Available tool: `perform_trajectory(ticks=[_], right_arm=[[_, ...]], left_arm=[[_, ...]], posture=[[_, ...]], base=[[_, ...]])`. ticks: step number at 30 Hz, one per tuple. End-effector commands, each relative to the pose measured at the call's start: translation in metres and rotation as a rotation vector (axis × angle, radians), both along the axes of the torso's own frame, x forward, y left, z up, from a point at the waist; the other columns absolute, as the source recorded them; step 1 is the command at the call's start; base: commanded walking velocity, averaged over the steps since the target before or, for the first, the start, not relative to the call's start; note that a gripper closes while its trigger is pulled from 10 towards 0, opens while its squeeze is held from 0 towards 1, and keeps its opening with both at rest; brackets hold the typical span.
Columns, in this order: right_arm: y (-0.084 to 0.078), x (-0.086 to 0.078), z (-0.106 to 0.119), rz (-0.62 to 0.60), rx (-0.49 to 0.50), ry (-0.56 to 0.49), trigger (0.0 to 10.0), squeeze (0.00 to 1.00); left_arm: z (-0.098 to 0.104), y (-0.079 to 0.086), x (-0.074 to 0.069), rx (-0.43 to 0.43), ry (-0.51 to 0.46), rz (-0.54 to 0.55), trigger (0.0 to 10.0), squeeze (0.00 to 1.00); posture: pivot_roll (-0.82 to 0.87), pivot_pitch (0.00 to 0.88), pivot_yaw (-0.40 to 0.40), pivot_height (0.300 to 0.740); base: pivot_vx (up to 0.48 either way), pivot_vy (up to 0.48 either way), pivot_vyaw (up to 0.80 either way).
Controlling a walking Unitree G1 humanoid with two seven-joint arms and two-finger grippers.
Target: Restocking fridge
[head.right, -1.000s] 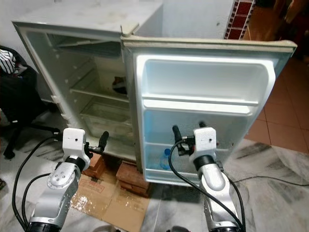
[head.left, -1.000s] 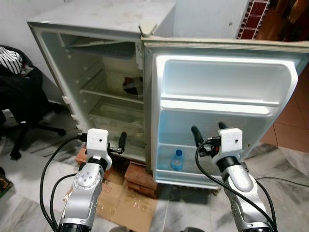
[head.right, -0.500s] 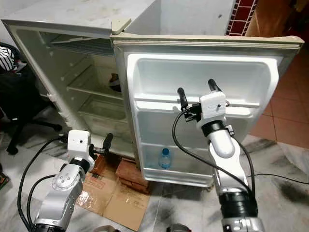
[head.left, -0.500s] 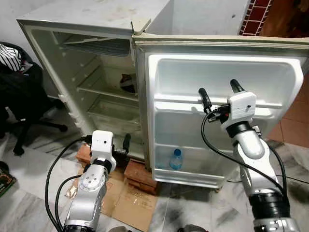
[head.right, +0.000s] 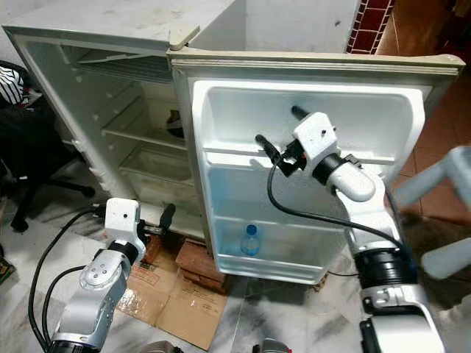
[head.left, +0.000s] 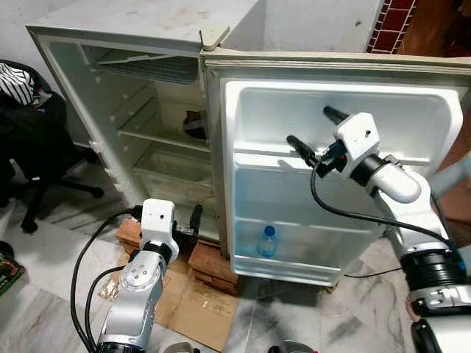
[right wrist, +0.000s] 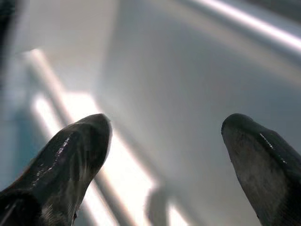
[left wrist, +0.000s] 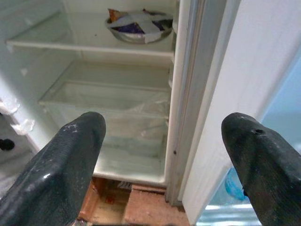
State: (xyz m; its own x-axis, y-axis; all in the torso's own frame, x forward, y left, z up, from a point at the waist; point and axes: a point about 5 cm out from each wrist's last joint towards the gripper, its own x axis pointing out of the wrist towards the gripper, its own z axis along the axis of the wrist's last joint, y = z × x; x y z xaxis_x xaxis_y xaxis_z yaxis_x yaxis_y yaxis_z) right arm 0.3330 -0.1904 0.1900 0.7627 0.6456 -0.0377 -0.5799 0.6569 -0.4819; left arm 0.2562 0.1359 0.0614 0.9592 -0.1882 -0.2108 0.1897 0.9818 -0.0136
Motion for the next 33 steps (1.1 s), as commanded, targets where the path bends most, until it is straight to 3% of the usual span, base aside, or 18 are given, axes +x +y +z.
perform_trajectory(ticks=[1, 20, 25, 27, 33], right_arm=[[0.008, -0.007, -0.009, 0.127, -0.064, 0.078, 10.0, 0.0], [0.018, -0.053, -0.039, 0.431, -0.108, 0.344, 10.0, 0.0], [0.019, -0.051, -0.039, 0.414, -0.117, 0.315, 10.0, 0.0], [0.016, -0.045, -0.04, 0.337, -0.142, 0.258, 10.0, 0.0], [0.015, -0.05, -0.05, 0.324, -0.144, 0.279, 10.0, 0.0]], left_arm=[[-0.001, 0.0, -0.001, 0.002, 0.013, -0.011, 10.0, 0.0], [0.005, -0.002, 0.0, -0.007, -0.021, -0.087, 10.0, 0.0], [0.007, -0.002, 0.002, -0.005, -0.035, -0.085, 10.0, 0.0], [0.006, -0.001, 0.002, -0.005, -0.031, -0.077, 10.0, 0.0], [0.005, 0.0, 0.002, 0.004, -0.029, -0.046, 10.0, 0.0]], posture=[[0.0, 0.014, 0.018, 0.74], [0.0, 0.012, 0.027, 0.74], [0.0, 0.011, 0.026, 0.74], [0.0, 0.009, 0.028, 0.74], [0.0, 0.01, 0.031, 0.74]], base=[[0.0, 0.0, 0.0], [0.0, 0.0, 0.0], [0.0, 0.0, 0.0], [0.0, -0.156, 0.0], [0.0, 0.0, 0.0]])
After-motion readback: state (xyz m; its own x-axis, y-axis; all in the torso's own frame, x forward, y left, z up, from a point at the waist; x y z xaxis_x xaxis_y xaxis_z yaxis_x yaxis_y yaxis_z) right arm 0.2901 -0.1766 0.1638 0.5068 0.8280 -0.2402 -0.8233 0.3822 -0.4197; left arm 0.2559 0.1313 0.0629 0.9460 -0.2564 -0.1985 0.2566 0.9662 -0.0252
